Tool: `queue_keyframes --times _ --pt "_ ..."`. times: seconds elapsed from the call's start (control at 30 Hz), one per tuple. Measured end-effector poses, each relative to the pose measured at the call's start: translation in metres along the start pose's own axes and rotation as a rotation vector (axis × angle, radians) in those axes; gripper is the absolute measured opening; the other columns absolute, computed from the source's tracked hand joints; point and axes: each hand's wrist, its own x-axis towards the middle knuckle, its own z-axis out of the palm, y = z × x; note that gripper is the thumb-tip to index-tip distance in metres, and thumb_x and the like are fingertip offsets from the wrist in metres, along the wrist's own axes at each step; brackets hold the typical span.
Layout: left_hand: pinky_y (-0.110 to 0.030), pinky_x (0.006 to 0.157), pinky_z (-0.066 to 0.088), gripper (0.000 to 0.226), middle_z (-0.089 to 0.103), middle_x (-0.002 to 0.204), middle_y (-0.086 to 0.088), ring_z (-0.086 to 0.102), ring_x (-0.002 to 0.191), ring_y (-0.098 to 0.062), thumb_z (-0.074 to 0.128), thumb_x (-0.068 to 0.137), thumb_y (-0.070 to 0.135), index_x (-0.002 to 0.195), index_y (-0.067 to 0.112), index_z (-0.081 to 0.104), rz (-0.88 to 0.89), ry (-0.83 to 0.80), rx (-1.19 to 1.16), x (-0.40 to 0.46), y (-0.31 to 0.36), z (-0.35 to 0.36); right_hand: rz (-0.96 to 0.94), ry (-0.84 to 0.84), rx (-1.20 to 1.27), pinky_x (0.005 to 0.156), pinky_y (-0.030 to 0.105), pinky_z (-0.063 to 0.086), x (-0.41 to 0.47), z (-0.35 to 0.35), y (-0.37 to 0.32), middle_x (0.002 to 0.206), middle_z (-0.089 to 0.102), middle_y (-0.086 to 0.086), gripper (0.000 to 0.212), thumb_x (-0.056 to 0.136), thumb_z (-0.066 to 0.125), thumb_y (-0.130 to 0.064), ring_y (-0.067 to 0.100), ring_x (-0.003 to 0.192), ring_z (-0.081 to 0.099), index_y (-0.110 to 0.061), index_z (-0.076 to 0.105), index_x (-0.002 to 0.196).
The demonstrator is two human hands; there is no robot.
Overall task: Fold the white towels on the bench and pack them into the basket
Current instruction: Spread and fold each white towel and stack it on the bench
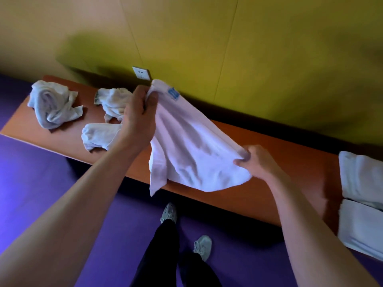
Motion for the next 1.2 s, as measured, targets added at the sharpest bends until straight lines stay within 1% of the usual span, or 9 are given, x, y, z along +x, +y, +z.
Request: queue_keyframes --times 0.13,0.3,0.4,0.53,0.7,0.83,0.97,1.1,1.2 --pt "-0.038 0.072 0.028 0.015 0.051 0.087 -0.009 0.042 0.078 -0.017 0.042 0.104 0.022 0.095 0.013 0.049 -0.093 0.135 0.136 -0.011 -0.014 -0.013 -0.053 0.199 0.457 0.05 0.024 0.033 -0.014 -0.007 0.019 0.057 0.057 -0.014 0.03 0.086 0.079 -0.025 0.005 0.052 0.047 -0.021 0.057 0.067" --pt "-0.032 0.098 0.032 0.04 0.054 0.126 -0.013 0.048 0.118 -0.03 0.055 0.082 0.017 0.122 0.012 0.056 -0.141 0.378 0.272 -0.024 -0.017 -0.013 -0.307 0.218 0.464 0.059 0.033 0.044 -0.022 -0.032 -0.036 0.07 0.067 -0.005 0.015 0.078 0.084 -0.015 0.012 0.063 0.056 -0.021 0.071 0.082" --pt "-0.045 0.107 0.04 0.063 0.059 0.132 -0.005 0.054 0.122 -0.027 0.062 0.073 0.01 0.135 0.014 0.056 0.314 -0.075 0.227 -0.029 0.001 0.006 -0.427 0.153 0.382 0.062 0.028 0.044 -0.028 -0.041 -0.079 0.07 0.065 -0.009 0.012 0.078 0.082 -0.017 -0.001 0.064 0.054 -0.021 0.071 0.082" --pt "-0.04 0.089 0.053 0.042 0.072 0.106 0.007 0.068 0.1 -0.013 0.062 0.08 0.029 0.121 0.021 0.065 0.196 -0.572 0.002 -0.042 0.031 0.043 -0.43 0.154 0.322 0.054 0.019 0.037 -0.031 -0.048 -0.097 0.063 0.061 -0.012 0.011 0.076 0.078 -0.019 0.0 0.06 0.052 -0.021 0.067 0.08" --pt "-0.04 0.075 0.05 0.017 0.064 0.084 0.0 0.058 0.078 -0.02 0.06 0.082 0.005 0.097 0.012 0.061 0.204 -0.573 -0.031 -0.039 0.029 0.05 -0.233 0.118 0.23 0.054 0.019 0.04 -0.026 -0.059 -0.048 0.064 0.062 -0.016 0.02 0.076 0.085 -0.025 0.002 0.059 0.054 -0.028 0.065 0.077" --pt "-0.037 0.061 0.034 0.014 0.052 0.072 -0.004 0.042 0.065 -0.016 0.047 0.073 0.014 0.086 0.014 0.051 0.084 -0.584 -0.024 -0.038 0.039 0.05 -0.209 0.108 0.501 0.075 0.018 0.048 -0.029 -0.045 -0.022 0.084 0.072 -0.014 0.01 0.085 0.081 -0.018 -0.001 0.079 0.066 -0.022 0.072 0.088" --pt "-0.03 0.064 0.04 0.014 0.06 0.077 0.007 0.052 0.069 -0.01 0.066 0.084 0.027 0.092 0.027 0.054 0.109 -0.711 0.068 -0.04 0.049 0.05 -0.316 0.146 0.742 0.069 0.021 0.046 -0.036 -0.032 -0.028 0.084 0.072 0.007 0.011 0.096 0.068 -0.015 0.008 0.077 0.064 -0.005 0.064 0.099" --pt "-0.024 0.058 0.035 0.013 0.055 0.065 0.007 0.043 0.06 -0.005 0.063 0.098 0.027 0.087 0.02 0.062 0.138 -0.537 -0.032 -0.039 0.054 0.053 -0.354 0.216 0.869 0.065 0.018 0.045 -0.048 -0.034 -0.042 0.083 0.068 -0.003 0.015 0.097 0.069 -0.016 0.003 0.073 0.06 -0.003 0.061 0.1" --pt "-0.02 0.055 0.032 0.015 0.049 0.064 0.007 0.039 0.058 -0.004 0.054 0.103 0.021 0.09 0.012 0.055 0.205 -0.39 -0.09 -0.039 0.066 0.047 -0.361 0.014 0.762 0.064 0.021 0.05 -0.058 -0.038 -0.042 0.086 0.073 -0.008 0.019 0.087 0.081 -0.019 0.007 0.076 0.068 -0.013 0.068 0.1"
